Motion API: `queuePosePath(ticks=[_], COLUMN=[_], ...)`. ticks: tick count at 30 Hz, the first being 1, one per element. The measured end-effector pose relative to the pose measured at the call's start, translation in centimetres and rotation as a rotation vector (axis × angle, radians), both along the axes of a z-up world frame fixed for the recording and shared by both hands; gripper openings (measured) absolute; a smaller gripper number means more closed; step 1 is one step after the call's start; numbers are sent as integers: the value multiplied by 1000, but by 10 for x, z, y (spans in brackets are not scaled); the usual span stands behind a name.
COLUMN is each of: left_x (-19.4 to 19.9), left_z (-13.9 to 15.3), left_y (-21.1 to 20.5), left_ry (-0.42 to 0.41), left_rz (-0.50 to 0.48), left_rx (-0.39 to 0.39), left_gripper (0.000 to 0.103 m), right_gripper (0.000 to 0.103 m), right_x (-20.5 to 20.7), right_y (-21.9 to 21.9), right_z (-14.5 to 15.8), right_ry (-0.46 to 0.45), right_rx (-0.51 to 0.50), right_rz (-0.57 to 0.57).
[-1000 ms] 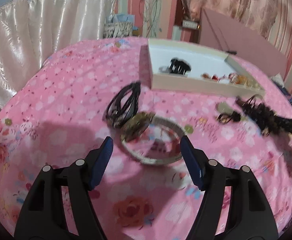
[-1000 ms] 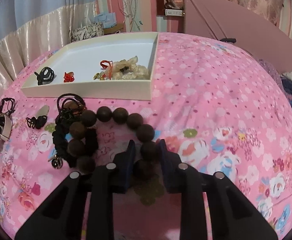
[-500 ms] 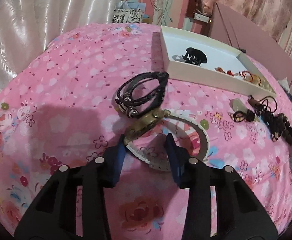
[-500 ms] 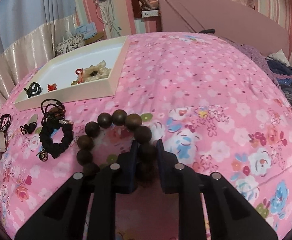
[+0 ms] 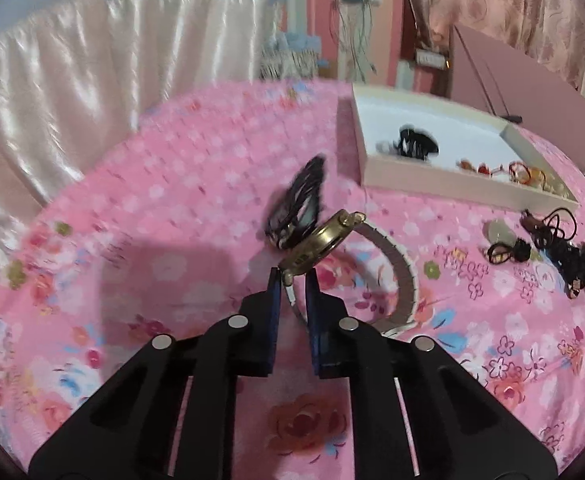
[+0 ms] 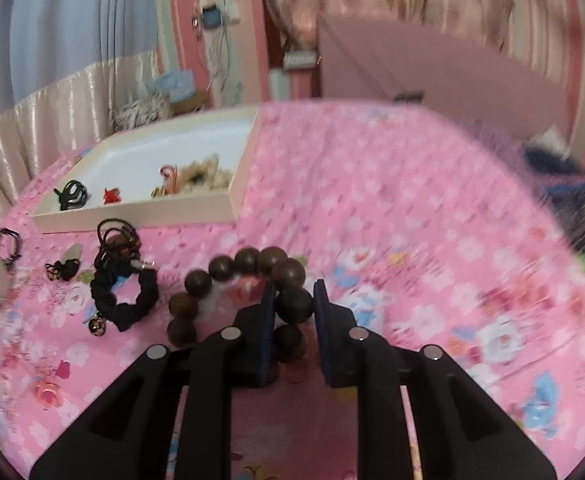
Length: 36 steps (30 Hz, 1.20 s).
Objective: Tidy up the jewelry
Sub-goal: 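Grasp and lift the watch with the left tool while the right tool grips the bead bracelet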
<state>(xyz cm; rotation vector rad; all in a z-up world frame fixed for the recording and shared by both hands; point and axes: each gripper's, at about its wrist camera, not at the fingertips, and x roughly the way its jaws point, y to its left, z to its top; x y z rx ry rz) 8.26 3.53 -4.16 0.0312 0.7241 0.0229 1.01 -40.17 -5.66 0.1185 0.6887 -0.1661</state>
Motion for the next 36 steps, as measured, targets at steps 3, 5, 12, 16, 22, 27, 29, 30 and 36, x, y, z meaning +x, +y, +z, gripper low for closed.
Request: queuePosePath(ticks=[3,5,12,16,22,27,29,30,36], left_x=[-12,-20,-32,-33,-34,-36,-37,-38,-38], left_z=[10,16,25,27,26,27,27,28,28], left_y=[-10,-16,-34,-32,-33,-38,-38,-37,-32], left_ry=[-77,-130,-211,-218,-221,-229,-232,-235,-233], left_rz=[-1,3,18,61,102,107,105,105,95], left_rx=[62,103,215,235,275,307,308,304,266], left_gripper=[8,8,8,8,8,8,8,8,8], right_gripper=[19,19,19,19,19,19,19,19,19], right_x=[-15,-24,-38,-41,-41,-40,-40,-40,-40], right_y=[14,17,10,12,15,16,13,12,11], right_z=[13,20,30,31,31,30,30,29,29], right_ry=[-96,-151,-230,-242,-249,-248,-248,-245,-245], right_rx=[-88,-115,-94,-99,-96,-92,-77,-69,-60], right_rz=[3,-4,-13,-8,1,22,21,19,28])
